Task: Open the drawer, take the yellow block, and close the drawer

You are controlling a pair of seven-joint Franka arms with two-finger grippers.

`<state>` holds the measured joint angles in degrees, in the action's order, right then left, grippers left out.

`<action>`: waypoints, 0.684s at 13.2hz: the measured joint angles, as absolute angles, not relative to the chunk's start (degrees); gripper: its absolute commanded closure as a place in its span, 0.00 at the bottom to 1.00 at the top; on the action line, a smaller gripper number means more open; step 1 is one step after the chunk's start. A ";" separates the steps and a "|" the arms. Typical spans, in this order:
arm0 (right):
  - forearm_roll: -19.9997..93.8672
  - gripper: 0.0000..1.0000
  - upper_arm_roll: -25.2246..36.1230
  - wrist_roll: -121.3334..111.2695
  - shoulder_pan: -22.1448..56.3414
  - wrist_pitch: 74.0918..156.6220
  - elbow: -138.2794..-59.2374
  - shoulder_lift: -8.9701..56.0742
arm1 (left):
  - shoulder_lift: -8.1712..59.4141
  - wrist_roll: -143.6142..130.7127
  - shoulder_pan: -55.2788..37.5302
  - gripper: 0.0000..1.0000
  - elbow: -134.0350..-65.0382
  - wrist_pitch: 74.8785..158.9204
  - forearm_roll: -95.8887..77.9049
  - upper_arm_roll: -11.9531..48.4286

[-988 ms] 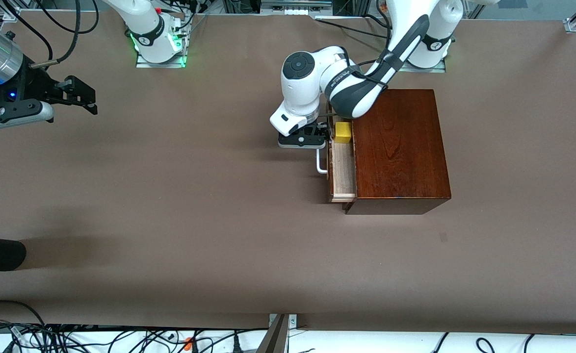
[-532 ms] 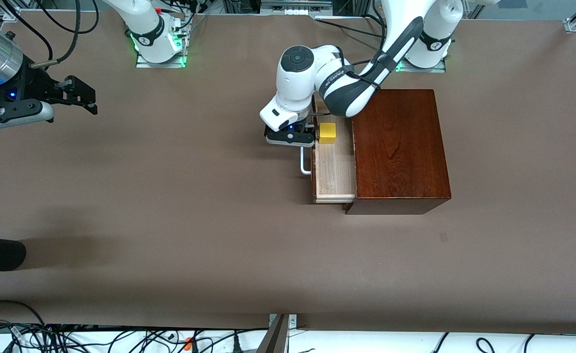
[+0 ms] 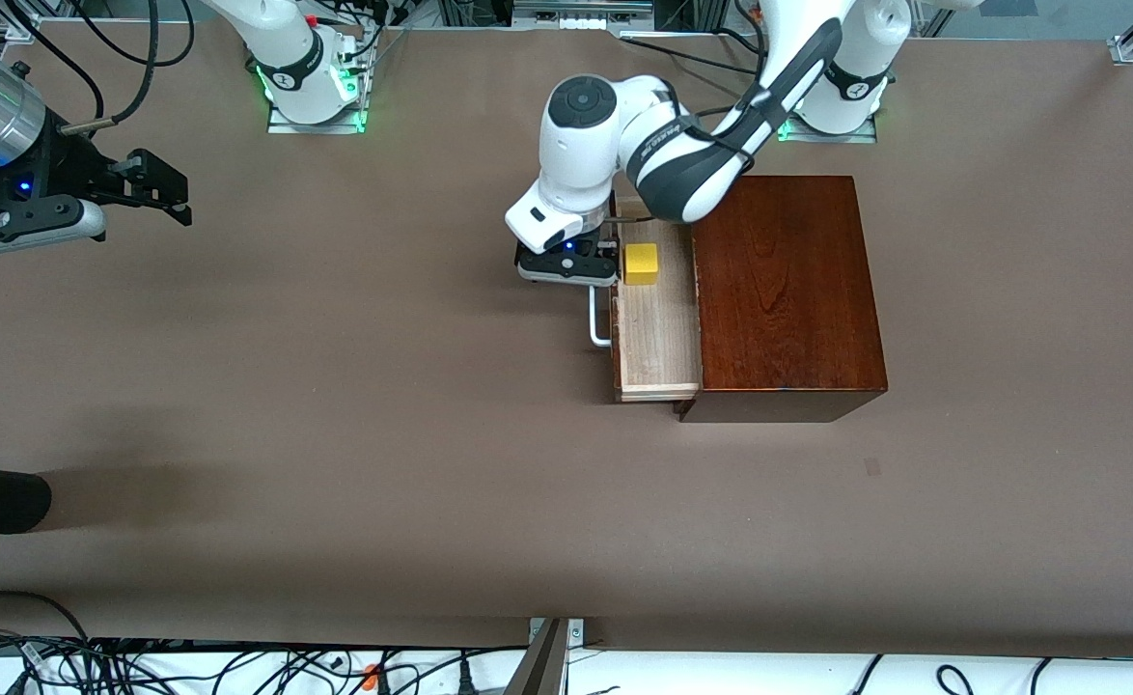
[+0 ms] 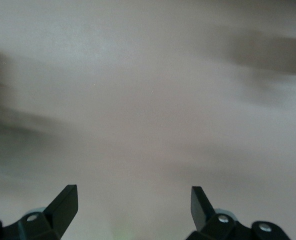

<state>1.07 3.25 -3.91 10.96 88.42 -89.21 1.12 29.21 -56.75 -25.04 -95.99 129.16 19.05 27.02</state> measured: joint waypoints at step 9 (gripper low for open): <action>1.08 0.00 3.21 -3.91 11.00 88.40 -89.21 1.56 | 16.87 -46.02 -17.58 0.00 -94.92 107.90 18.85 27.46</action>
